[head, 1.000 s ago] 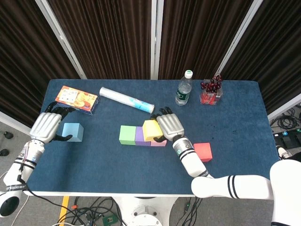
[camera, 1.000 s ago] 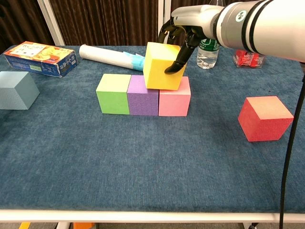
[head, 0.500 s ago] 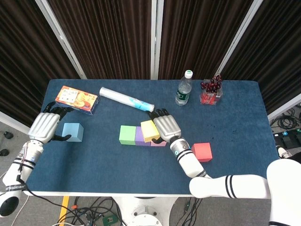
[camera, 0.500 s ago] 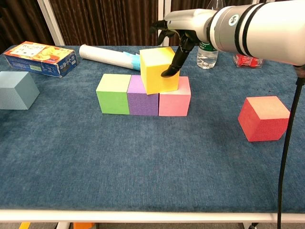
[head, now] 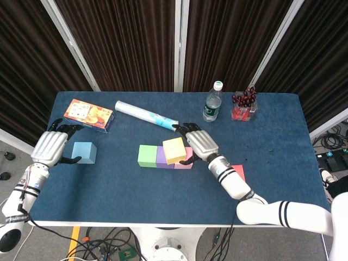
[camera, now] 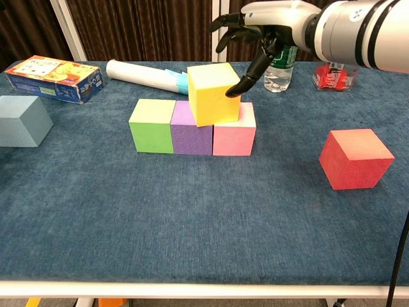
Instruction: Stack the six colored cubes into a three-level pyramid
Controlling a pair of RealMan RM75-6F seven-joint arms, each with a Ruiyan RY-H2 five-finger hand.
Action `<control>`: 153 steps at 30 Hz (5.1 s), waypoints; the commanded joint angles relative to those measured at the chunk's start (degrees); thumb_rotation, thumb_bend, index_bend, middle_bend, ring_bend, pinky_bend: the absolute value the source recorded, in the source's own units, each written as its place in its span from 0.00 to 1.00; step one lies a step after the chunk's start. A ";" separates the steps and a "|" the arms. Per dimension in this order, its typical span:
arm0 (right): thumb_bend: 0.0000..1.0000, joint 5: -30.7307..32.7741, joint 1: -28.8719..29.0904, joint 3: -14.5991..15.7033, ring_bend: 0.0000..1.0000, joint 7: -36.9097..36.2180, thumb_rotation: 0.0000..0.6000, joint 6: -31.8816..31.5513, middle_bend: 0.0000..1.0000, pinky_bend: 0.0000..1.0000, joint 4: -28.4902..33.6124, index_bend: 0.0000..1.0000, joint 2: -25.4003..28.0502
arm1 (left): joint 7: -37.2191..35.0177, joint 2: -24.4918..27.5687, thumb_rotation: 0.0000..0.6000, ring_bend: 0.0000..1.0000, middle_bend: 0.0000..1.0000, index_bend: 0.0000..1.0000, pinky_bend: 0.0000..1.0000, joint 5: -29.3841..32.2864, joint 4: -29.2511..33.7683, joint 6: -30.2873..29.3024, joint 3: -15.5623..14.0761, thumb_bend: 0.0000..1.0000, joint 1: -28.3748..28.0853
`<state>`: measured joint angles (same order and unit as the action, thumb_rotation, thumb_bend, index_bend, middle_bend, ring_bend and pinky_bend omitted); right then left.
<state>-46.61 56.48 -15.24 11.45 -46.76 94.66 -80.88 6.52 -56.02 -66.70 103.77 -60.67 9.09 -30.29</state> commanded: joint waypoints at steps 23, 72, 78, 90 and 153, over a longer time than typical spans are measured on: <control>0.04 -24.43 -3.01 0.20 0.00 -25.95 1.00 7.22 0.28 0.00 -16.45 0.09 -5.79 | 0.52 0.20 1.00 0.18 0.22 0.18 0.04 1.42 0.29 0.17 0.24 0.15 0.13; 0.12 -15.68 -10.23 -1.35 0.11 -11.05 1.00 -8.76 0.44 0.00 -10.83 0.25 -14.13 | -1.65 -0.60 1.00 0.18 0.22 0.18 0.04 -0.08 -1.40 0.67 0.36 0.15 0.08; 0.12 -15.89 -10.58 -1.17 0.11 -10.88 1.00 -8.79 0.44 0.00 -10.68 0.25 -14.28 | -1.69 -0.67 1.00 0.18 0.22 0.18 0.04 -0.21 -1.50 0.76 0.38 0.15 0.02; 0.12 -15.65 -10.77 -1.25 0.11 -10.11 1.00 -8.25 0.43 0.00 -10.73 0.25 -14.29 | -1.81 -0.70 1.00 0.18 0.22 0.18 0.04 -0.12 -1.65 0.87 0.38 0.15 0.05; 0.08 -18.02 -12.53 -2.13 0.00 -10.59 1.00 -8.30 0.00 0.00 -3.00 0.00 -7.10 | -2.06 -1.00 1.00 0.18 0.22 0.18 0.04 -0.01 -2.46 2.32 0.52 0.15 -0.70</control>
<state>-63.64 45.11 -17.05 0.76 -53.70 88.78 -90.85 4.67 -57.00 -66.72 101.38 -58.62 9.59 -30.85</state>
